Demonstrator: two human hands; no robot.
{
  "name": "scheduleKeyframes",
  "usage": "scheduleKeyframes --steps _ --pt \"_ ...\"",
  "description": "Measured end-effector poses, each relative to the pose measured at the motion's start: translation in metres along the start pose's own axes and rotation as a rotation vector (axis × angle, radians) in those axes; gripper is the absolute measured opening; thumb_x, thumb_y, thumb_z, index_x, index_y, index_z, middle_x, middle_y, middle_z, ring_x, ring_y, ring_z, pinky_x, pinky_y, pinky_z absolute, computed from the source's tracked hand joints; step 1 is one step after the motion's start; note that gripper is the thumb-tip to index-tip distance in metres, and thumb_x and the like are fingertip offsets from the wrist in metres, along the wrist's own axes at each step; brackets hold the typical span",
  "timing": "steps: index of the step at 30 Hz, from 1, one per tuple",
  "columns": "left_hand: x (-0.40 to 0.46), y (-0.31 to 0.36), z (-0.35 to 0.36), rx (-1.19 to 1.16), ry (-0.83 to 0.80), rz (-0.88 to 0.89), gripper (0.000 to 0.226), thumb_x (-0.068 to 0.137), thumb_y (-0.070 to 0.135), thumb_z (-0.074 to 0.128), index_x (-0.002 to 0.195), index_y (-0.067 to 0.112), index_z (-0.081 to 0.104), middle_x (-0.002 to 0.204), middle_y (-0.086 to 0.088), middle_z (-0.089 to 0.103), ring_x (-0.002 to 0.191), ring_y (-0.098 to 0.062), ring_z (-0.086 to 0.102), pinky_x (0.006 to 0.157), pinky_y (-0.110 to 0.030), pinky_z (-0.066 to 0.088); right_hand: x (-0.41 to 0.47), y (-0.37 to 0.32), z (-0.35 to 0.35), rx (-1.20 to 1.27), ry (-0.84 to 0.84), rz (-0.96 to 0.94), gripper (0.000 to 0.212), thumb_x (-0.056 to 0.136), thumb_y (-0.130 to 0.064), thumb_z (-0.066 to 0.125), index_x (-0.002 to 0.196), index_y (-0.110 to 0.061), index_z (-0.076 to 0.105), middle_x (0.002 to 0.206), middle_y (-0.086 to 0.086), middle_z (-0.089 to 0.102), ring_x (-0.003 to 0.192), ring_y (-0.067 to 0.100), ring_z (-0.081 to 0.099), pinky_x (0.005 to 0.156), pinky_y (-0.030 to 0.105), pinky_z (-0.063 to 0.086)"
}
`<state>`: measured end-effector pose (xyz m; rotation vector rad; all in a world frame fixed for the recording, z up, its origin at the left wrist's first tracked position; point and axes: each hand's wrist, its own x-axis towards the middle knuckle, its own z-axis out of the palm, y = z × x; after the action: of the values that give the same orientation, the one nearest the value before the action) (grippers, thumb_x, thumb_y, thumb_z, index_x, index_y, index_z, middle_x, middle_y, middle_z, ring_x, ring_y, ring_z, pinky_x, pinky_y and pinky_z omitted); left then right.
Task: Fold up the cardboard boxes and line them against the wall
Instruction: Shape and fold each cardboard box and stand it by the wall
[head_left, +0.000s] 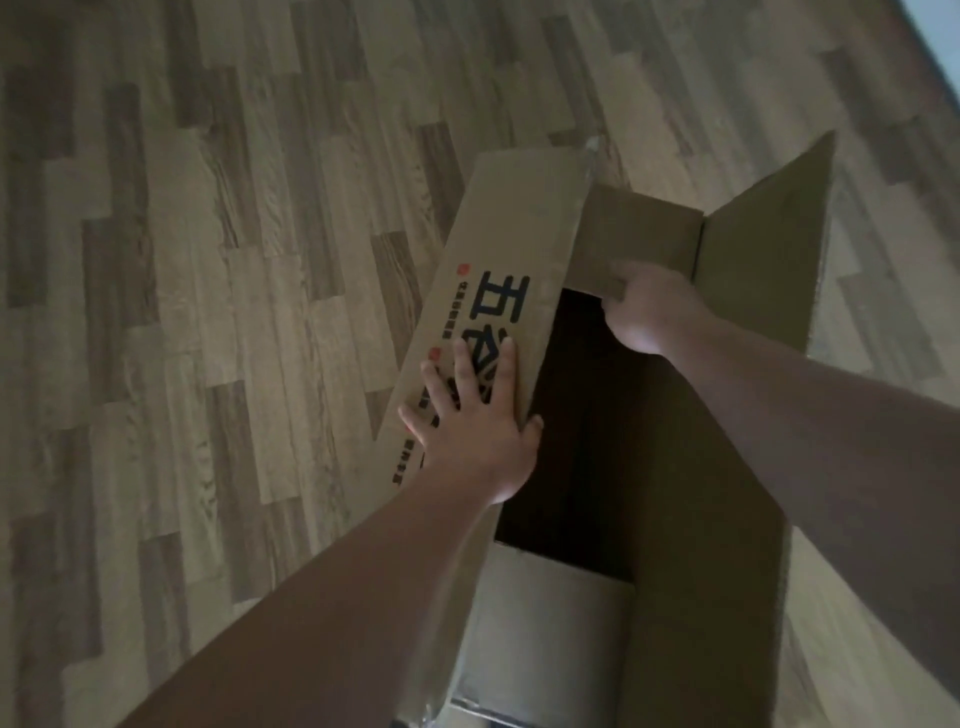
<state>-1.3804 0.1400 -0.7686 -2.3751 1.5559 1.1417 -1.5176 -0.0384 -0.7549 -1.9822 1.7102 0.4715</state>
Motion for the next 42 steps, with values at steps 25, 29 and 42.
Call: scheduleKeyframes --steps 25,29,42 --pt "0.009 -0.061 0.029 -0.130 0.147 -0.263 0.144 0.056 0.084 0.075 0.152 0.044 -0.025 0.159 -0.020 0.020 0.138 -0.050 0.035 0.101 -0.072 0.041 -0.103 -0.005 0.135 0.250 0.326 0.034 0.057 0.103 -0.055 0.034 0.156 -0.036 0.028 0.167 -0.005 0.017 0.154 0.013 0.006 0.121 0.050 0.010" --pt "0.013 -0.069 0.028 -0.231 0.153 -0.264 0.150 0.046 0.083 0.080 0.156 0.040 -0.012 0.156 -0.019 0.032 0.135 -0.045 0.045 0.101 -0.067 0.045 -0.114 0.023 0.136 0.331 0.273 0.297 0.103 0.074 -0.079 0.061 0.156 -0.041 0.012 0.168 0.005 0.004 0.154 0.027 0.001 0.115 0.068 0.004" --pt "-0.031 -0.048 0.022 -0.535 0.202 -0.143 0.120 0.049 0.048 0.099 0.146 0.016 0.034 0.126 -0.002 0.059 0.115 -0.026 0.061 0.088 -0.039 0.055 -0.172 0.064 0.116 0.903 0.169 0.631 0.111 0.053 -0.062 0.090 0.138 -0.015 0.036 0.094 -0.002 0.058 0.075 0.012 0.060 0.064 0.034 0.055"
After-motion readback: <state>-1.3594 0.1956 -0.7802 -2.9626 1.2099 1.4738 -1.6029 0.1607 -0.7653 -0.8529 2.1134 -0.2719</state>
